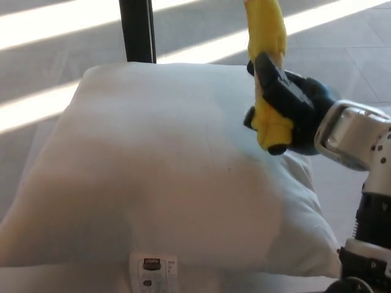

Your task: A hammer is kept on the right hand side and a pillow is kept on the left hand side on the desk infront of the robot and the robot uses its right hand to pick up the hammer and makes a downward swinging motion to hit the pillow

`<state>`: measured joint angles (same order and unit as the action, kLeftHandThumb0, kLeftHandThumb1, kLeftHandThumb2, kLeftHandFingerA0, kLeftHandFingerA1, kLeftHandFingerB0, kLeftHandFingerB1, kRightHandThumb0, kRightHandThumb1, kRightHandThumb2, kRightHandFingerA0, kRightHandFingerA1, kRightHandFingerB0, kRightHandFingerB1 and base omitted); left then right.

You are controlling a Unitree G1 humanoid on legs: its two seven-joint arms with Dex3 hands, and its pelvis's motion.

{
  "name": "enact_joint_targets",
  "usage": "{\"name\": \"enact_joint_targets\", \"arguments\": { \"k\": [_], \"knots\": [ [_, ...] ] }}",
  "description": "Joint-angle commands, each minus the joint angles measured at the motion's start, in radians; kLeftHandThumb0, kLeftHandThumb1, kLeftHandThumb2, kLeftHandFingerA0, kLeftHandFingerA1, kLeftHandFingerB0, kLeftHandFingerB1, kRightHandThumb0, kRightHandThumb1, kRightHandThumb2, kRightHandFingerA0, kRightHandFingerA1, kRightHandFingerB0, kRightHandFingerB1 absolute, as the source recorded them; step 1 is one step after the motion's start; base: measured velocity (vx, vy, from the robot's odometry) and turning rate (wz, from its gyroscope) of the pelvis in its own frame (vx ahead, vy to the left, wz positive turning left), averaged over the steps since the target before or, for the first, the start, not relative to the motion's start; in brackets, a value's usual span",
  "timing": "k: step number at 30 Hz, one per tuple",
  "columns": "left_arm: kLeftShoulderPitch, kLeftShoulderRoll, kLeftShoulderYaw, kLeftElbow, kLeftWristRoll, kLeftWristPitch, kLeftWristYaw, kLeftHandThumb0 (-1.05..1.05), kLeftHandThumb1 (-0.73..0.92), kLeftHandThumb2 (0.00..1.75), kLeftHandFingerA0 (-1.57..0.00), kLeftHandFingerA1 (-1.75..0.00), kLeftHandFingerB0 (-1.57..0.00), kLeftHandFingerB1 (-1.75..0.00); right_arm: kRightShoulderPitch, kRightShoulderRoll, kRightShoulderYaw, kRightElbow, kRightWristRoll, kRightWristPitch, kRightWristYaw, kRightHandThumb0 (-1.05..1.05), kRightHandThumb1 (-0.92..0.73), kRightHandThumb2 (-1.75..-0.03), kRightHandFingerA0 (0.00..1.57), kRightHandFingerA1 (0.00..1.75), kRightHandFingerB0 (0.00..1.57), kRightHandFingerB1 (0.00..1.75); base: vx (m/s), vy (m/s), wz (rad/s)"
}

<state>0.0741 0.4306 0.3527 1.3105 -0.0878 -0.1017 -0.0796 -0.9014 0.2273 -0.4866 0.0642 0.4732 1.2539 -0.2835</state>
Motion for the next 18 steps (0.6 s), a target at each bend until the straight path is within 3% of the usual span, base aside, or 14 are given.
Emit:
{"name": "enact_joint_targets", "arguments": {
  "k": [1, 3, 4, 7, 8, 9, 10, 11, 12, 13, 14, 17, 18],
  "knots": [
    [0.003, 0.031, 0.015, 0.002, -0.014, -0.013, -0.012, -0.62, 0.62, 0.59, -0.80, -0.64, -0.76, -0.52, 0.541, 0.521, 0.135, -0.009, -0.026, -0.059, -0.086, -0.47, -0.92, -0.78, 1.14, 1.75, 0.74, 1.71, 0.00, 0.000, 0.00],
    [0.002, 0.032, 0.017, 0.001, -0.017, -0.014, -0.012, -0.61, 0.63, 0.59, -0.80, -0.65, -0.76, -0.52, 0.585, 0.516, 0.160, 0.013, -0.016, -0.056, -0.080, -0.44, -0.80, -0.85, 1.14, 1.75, 0.77, 1.72, 0.00, 0.000, 0.00],
    [0.004, 0.031, 0.017, 0.002, -0.017, -0.014, -0.013, -0.62, 0.63, 0.59, -0.80, -0.67, -0.73, -0.52, 0.621, 0.524, 0.175, 0.016, -0.016, -0.054, -0.086, -0.54, -0.91, -0.72, 1.14, 1.75, 0.78, 1.73, 0.00, 0.000, 0.00],
    [0.003, 0.033, 0.016, 0.001, -0.015, -0.008, -0.012, -0.62, 0.63, 0.59, -0.82, -0.66, -0.73, -0.52, 0.714, 0.528, 0.249, 0.014, -0.024, -0.073, -0.098, -0.50, -0.89, -0.78, 1.09, 1.75, 0.79, 1.69, 0.00, 0.000, 0.00],
    [0.004, 0.033, 0.014, 0.001, -0.013, -0.012, -0.013, -0.63, 0.63, 0.59, -0.82, -0.66, -0.75, -0.52, 0.729, 0.526, 0.262, 0.014, -0.021, -0.080, -0.097, -0.63, -0.71, -1.11, 1.34, 1.52, 1.07, 1.37, 0.00, 0.000, 0.00],
    [0.007, 0.034, 0.011, -0.001, -0.010, -0.017, -0.014, -0.63, 0.63, 0.59, -0.81, -0.63, -0.76, -0.53, 0.759, 0.525, 0.280, 0.018, -0.016, -0.090, -0.094, -0.54, -0.92, -0.74, 1.13, 1.75, 0.80, 1.74, 0.00, 0.000, 0.00],
    [0.008, 0.034, 0.009, -0.002, -0.009, -0.017, -0.014, -0.63, 0.63, 0.59, -0.81, -0.63, -0.76, -0.53, 0.774, 0.523, 0.288, 0.021, -0.012, -0.093, -0.094, -0.54, -0.92, -0.74, 1.13, 1.75, 0.80, 1.74, 0.00, 0.000, 0.00],
    [0.010, 0.034, 0.004, -0.003, -0.002, -0.024, -0.005, -0.64, 0.63, 0.59, -0.83, -0.66, -0.77, -0.52, 0.816, 0.526, 0.300, 0.025, -0.006, -0.101, -0.088, -0.63, -0.71, -1.11, 1.34, 1.52, 1.09, 1.38, 0.00, 0.000, 0.00],
    [0.010, 0.034, 0.003, -0.004, -0.001, -0.024, -0.004, -0.64, 0.63, 0.59, -0.83, -0.66, -0.77, -0.52, 0.826, 0.525, 0.309, 0.024, -0.001, -0.106, -0.089, -0.63, -0.71, -1.11, 1.34, 1.52, 1.09, 1.38, 0.00, 0.000, 0.00],
    [0.010, 0.036, 0.005, -0.002, -0.004, -0.029, -0.021, -0.63, 0.64, 0.59, -0.80, -0.64, -0.76, -0.51, 0.839, 0.545, 0.281, 0.039, 0.001, -0.096, -0.111, -0.67, -0.67, -1.07, 1.35, 1.54, 1.03, 1.35, 0.00, 0.000, 0.00],
    [0.005, 0.035, 0.015, -0.002, -0.015, -0.011, -0.012, -0.64, 0.62, 0.59, -0.81, -0.63, -0.76, -0.52, 0.852, 0.549, 0.279, 0.040, 0.008, -0.094, -0.115, -0.54, -0.90, -0.78, 1.09, 1.75, 0.81, 1.66, 0.00, 0.000, 0.00],
    [0.008, 0.035, 0.007, -0.003, -0.006, -0.018, -0.007, -0.63, 0.64, 0.59, -0.80, -0.63, -0.75, -0.51, 0.882, 0.550, 0.298, 0.031, 0.018, -0.105, -0.131, -0.54, -0.92, -0.77, 1.09, 1.75, 0.72, 1.67, 0.00, 0.000, 0.00],
    [0.008, 0.035, 0.004, -0.003, -0.003, -0.018, -0.006, -0.63, 0.63, 0.59, -0.81, -0.64, -0.76, -0.52, 0.883, 0.546, 0.308, 0.028, 0.020, -0.112, -0.133, -0.63, -0.72, -1.09, 1.36, 1.56, 1.02, 1.37, 0.00, 0.000, 0.00]
  ]
}}
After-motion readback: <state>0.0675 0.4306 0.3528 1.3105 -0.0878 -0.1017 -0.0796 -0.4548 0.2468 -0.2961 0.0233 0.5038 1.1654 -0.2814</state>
